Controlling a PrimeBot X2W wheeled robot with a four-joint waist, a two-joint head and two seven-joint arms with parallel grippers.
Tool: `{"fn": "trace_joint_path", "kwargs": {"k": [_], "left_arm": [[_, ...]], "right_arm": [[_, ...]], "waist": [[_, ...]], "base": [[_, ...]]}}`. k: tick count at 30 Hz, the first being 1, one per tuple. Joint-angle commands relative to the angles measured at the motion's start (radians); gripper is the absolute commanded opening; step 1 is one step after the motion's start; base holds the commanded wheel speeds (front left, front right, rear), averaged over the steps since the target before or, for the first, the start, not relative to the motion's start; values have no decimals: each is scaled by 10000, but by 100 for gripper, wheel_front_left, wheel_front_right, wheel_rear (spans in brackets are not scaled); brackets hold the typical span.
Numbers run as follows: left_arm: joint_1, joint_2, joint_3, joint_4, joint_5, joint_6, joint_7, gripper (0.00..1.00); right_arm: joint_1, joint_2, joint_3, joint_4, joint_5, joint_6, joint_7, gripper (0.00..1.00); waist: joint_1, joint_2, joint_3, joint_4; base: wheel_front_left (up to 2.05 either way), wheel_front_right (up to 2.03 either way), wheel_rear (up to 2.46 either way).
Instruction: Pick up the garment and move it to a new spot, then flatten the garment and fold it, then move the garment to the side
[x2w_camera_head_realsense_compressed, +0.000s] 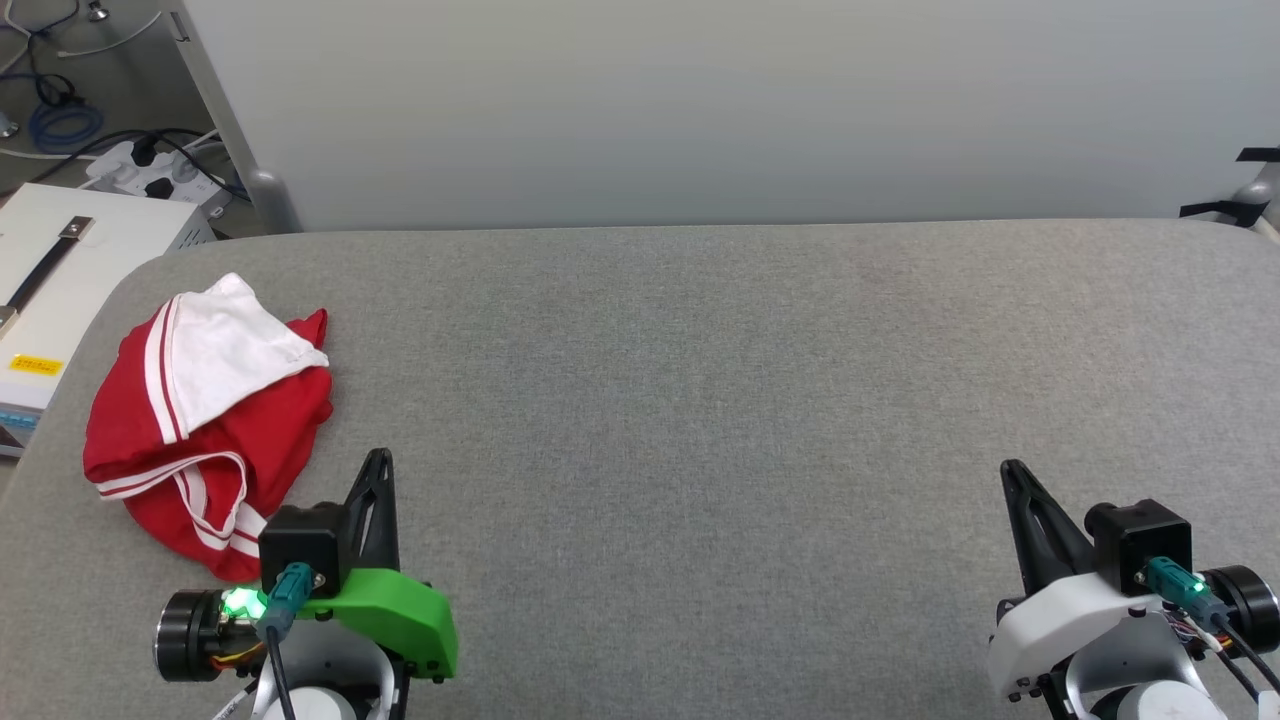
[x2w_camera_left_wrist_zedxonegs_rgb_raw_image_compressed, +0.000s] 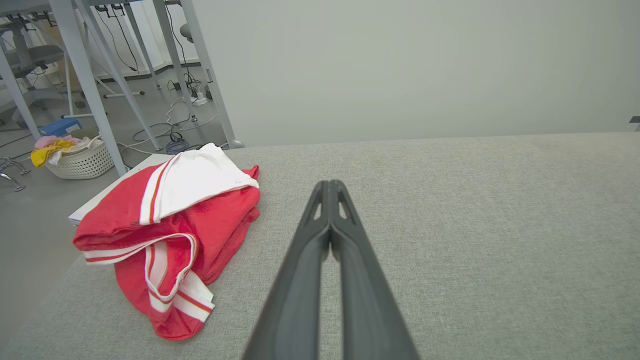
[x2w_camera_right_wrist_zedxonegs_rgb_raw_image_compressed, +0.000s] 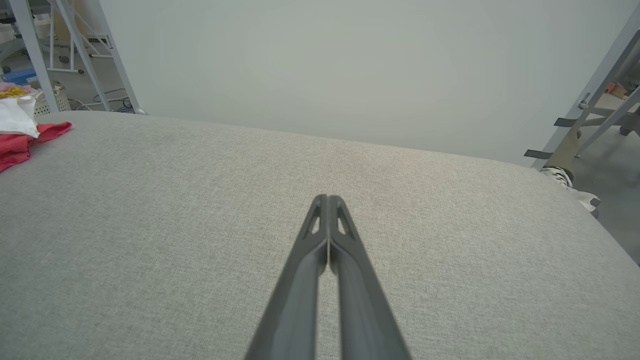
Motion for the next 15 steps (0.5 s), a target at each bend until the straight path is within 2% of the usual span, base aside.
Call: {"fn": "trace_joint_path", "kwargs": {"k": [1,2,3,15], "left_arm": [[29,-42,20,-22,95,41,-7,0],[29,-42,20,-22,95,41,-7,0],[0,2,-2,2,-4,-2,0,100],[9,-1,-85,192,-134,23,-199,100]], "right_arm": [[-160,15,-16,-41,-97,-9,-1,0],[-160,15,-16,-41,-97,-9,-1,0],[3,-2,2,2,4,0,0,100],[19,-1,-81,100,67,-1,-198,100]], "waist": [[0,0,0,0],[0,0,0,0],[0,0,0,0],[0,0,10,-1]], "base": [[0,0,0],[0,0,0],[0,0,0],[0,0,0]]}}
